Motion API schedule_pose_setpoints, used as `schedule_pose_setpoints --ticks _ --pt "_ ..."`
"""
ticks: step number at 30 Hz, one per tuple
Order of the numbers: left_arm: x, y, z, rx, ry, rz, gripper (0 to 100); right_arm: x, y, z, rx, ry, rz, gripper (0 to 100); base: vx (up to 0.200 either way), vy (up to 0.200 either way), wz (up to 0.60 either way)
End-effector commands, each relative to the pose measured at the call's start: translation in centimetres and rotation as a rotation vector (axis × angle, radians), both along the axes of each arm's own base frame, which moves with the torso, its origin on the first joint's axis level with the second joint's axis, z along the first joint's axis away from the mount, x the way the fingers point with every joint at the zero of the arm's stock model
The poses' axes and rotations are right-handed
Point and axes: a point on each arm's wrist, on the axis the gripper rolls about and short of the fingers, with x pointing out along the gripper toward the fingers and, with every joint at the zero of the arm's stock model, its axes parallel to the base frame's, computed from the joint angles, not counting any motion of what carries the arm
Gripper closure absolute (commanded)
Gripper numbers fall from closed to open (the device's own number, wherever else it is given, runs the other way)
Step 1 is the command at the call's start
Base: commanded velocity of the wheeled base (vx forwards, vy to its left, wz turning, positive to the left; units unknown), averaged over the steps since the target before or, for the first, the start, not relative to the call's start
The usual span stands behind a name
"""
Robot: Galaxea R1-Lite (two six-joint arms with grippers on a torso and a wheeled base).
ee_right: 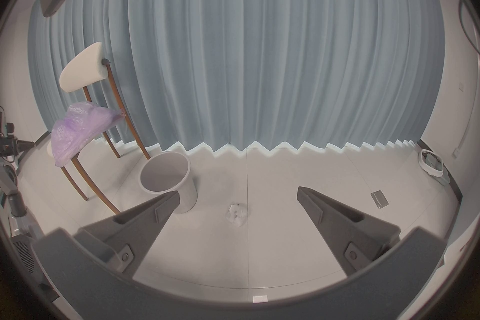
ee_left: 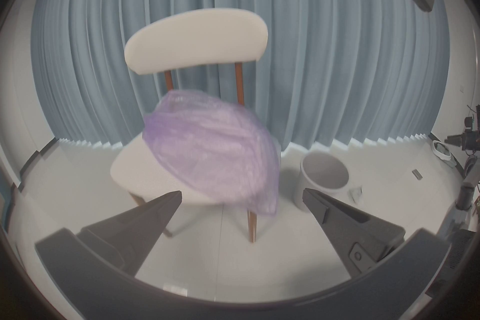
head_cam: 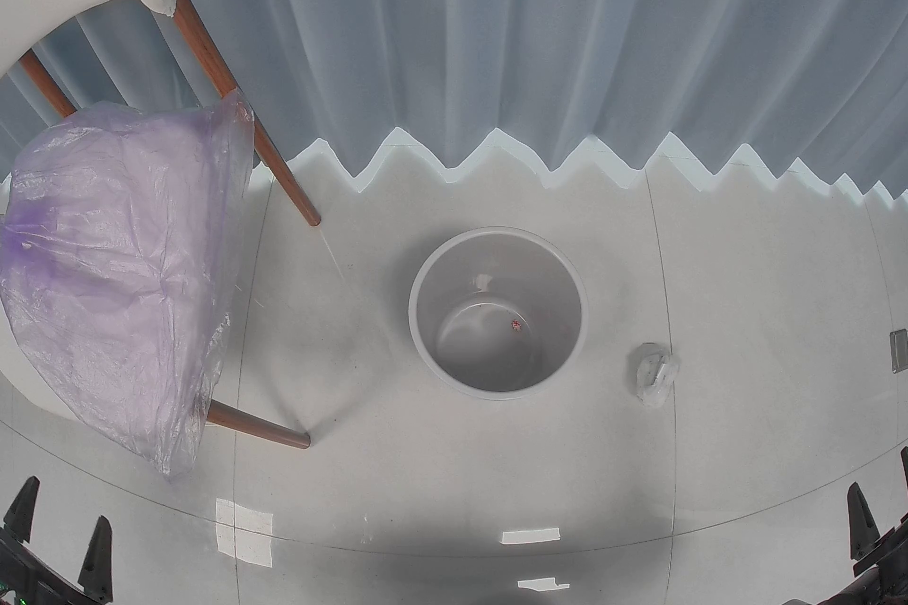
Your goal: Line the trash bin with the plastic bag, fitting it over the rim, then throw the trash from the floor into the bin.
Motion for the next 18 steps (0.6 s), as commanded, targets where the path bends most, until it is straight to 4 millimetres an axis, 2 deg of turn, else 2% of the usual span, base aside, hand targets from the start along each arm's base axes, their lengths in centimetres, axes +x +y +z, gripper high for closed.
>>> schedule_pose_setpoints --ticks 1,6,9,11,14,15,18 --pt "-0.5 0.0 2.1 0.036 -0.264 0.004 0 0.0 0.0 -0.5 -0.001 0.003 0.001 0 0.000 0.000 0.00" --pt "-0.5 -0.1 2.0 0.103 -0.258 -0.007 0 0.0 0.0 -0.5 -0.001 0.003 0.001 0 0.000 0.000 0.00" --pt "-0.8 -0.1 2.8 0.104 -0.279 -0.002 0 0.0 0.0 -0.5 -0.001 0.003 0.001 0 0.000 0.000 0.00" --pt "-1.4 0.0 5.6 0.108 -0.275 -0.005 0 0.0 0.0 -0.5 -0.001 0.003 0.001 0 0.000 0.000 0.00" --pt "-1.4 0.0 8.5 0.108 -0.174 -0.011 0 0.0 0.0 -0.5 -0.001 0.003 0.001 0 0.000 0.000 0.00" --pt "-1.4 0.0 8.5 0.108 -0.174 -0.011 0 0.0 0.0 -0.5 -0.001 0.003 0.001 0 0.000 0.000 0.00" --pt "-0.4 0.0 12.0 0.114 -0.034 -0.006 0 0.0 0.0 -0.5 -0.001 0.003 0.001 0 0.000 0.000 0.00"
